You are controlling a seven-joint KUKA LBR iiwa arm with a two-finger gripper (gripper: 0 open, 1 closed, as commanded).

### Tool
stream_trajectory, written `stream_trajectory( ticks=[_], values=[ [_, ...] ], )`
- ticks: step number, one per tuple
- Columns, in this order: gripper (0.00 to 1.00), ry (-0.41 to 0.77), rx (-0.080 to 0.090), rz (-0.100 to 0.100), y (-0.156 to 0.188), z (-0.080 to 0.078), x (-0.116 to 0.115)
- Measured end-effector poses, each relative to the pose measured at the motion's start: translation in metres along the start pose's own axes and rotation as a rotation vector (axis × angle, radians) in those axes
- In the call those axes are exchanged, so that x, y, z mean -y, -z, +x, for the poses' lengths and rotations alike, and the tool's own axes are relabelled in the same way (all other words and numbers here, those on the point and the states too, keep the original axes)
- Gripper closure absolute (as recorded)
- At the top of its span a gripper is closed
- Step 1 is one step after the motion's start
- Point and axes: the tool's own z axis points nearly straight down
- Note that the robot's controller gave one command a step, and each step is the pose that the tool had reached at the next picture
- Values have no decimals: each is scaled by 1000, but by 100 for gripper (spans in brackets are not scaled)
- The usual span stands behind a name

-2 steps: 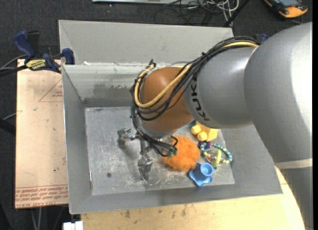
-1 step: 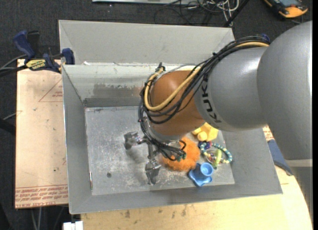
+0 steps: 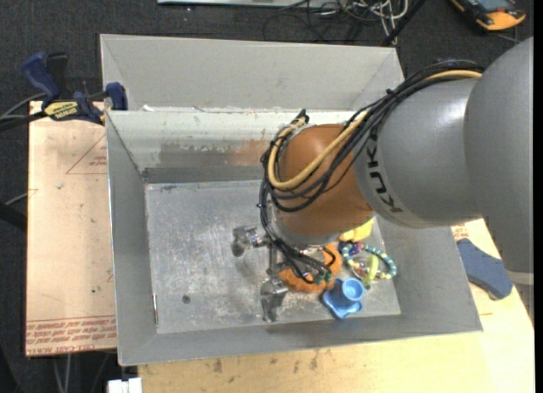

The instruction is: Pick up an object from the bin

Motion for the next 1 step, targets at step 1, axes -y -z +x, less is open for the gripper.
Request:
stream_trajectory(
  ticks=[1],
  values=[
    [0,122,3,1,-6,18,9]
  ],
)
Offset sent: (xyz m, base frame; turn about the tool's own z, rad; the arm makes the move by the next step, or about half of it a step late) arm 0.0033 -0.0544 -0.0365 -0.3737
